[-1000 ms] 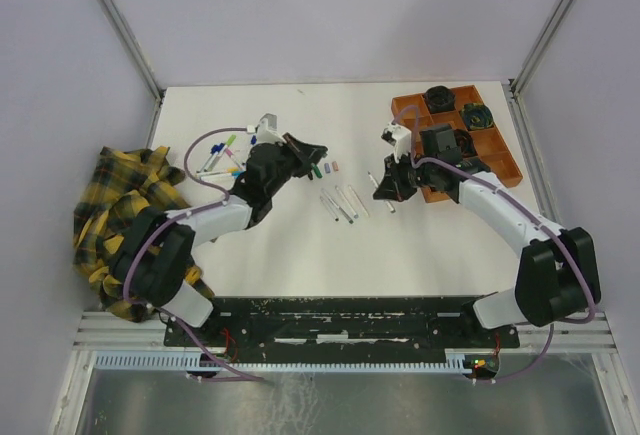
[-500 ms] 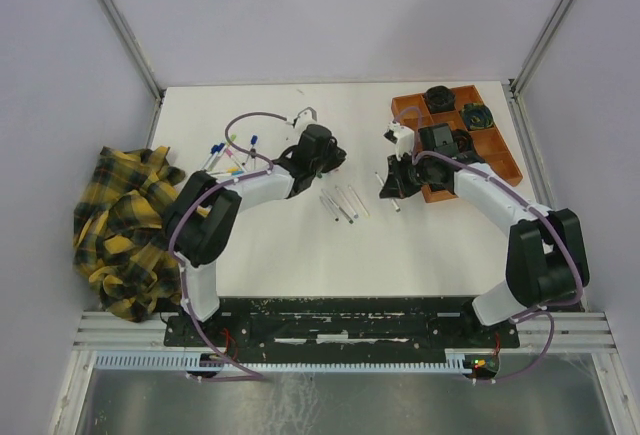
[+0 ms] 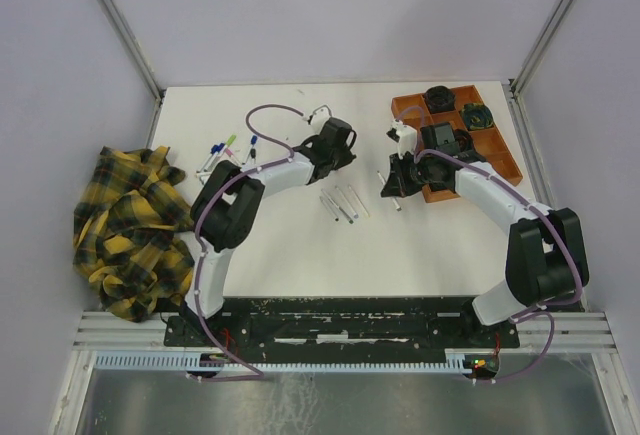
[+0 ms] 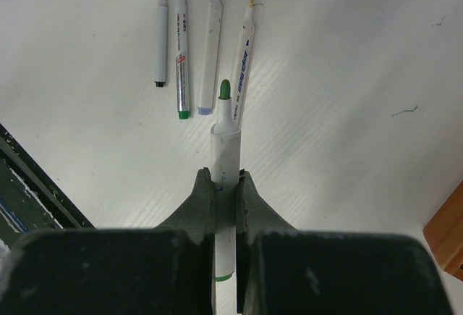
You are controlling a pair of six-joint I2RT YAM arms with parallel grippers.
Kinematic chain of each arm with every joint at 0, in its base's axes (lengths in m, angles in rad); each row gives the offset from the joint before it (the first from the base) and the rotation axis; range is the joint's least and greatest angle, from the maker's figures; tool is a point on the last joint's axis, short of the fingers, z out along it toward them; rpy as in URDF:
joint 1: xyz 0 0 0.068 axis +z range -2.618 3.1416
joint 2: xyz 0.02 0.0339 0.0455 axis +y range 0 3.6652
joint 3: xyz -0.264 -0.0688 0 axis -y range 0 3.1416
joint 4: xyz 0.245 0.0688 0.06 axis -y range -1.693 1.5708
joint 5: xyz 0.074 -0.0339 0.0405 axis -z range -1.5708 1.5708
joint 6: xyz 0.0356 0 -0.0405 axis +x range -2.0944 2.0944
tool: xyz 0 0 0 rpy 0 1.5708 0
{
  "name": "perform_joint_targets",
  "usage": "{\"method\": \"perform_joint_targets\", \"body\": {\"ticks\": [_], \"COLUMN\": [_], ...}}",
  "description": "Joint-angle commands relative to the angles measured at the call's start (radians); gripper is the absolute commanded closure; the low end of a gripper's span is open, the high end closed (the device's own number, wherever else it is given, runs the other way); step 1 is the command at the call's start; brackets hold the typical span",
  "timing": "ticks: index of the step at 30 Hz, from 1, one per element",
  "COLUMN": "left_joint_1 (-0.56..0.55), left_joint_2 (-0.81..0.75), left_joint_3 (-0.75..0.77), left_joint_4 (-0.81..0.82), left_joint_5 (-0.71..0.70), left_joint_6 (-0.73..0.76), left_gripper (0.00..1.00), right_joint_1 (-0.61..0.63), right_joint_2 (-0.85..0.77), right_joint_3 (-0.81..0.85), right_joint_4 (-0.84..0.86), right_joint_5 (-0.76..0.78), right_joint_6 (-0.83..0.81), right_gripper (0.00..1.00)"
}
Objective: Open the pen caps
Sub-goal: Place the pen cap at the center of the board.
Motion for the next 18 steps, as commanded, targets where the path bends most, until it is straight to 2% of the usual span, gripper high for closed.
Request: {"method": "perform_joint_targets", "body": {"ticks": [1, 10, 18], "left_joint_1": [-0.004, -0.004, -0.004], "left_joint_2": [0.048, 0.141, 0.154], "left_joint_3": [0.08, 0.194, 0.201], "left_joint_4": [-0.067, -0.159, -0.167], "left_joint_5": [-0.058, -0.082, -0.106], "left_joint_6": [0.056, 0.065, 0.071], "left_gripper": [0.97, 0.95, 0.76], "right_joint_1": [-0.006, -0.007, -0.006], "right_joint_2": [0.0, 0.021, 0.043], "right_joint_3": [0.047, 0.051, 0.056], "right_joint_4": [0.011, 0.005, 0.002], "right_joint_5": [0.008, 0.012, 0.013], "right_joint_6": [0.013, 0.018, 0.021], "right_gripper": [0.99, 0.98, 0.98]}}
